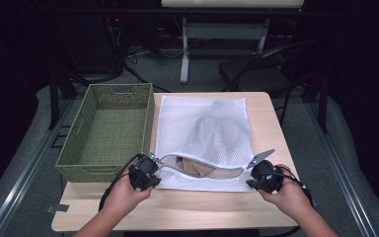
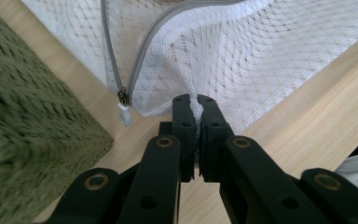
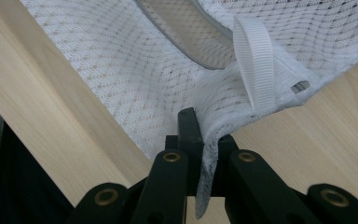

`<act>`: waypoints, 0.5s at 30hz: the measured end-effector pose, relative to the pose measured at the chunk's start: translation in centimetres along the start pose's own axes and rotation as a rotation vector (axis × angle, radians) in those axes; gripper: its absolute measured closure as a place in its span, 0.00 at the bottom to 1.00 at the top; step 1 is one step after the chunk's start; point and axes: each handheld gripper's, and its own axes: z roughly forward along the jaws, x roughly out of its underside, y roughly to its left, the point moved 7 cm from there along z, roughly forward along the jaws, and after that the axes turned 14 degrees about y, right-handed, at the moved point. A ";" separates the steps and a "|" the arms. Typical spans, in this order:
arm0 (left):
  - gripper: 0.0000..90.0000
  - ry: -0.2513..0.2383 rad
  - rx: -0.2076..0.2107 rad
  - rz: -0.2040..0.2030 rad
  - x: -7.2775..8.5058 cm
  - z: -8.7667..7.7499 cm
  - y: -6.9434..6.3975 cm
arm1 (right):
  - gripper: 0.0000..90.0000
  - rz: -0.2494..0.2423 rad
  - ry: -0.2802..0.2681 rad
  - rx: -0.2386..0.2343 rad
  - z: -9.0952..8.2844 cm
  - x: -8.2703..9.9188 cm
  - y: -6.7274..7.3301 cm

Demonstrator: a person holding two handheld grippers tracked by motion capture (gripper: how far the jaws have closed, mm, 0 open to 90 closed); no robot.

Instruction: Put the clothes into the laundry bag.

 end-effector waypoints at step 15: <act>0.97 0.021 -0.001 0.043 -1.5 -3.5 0.0 | 0.98 -0.017 0.014 -0.026 -3.5 -0.5 -1.1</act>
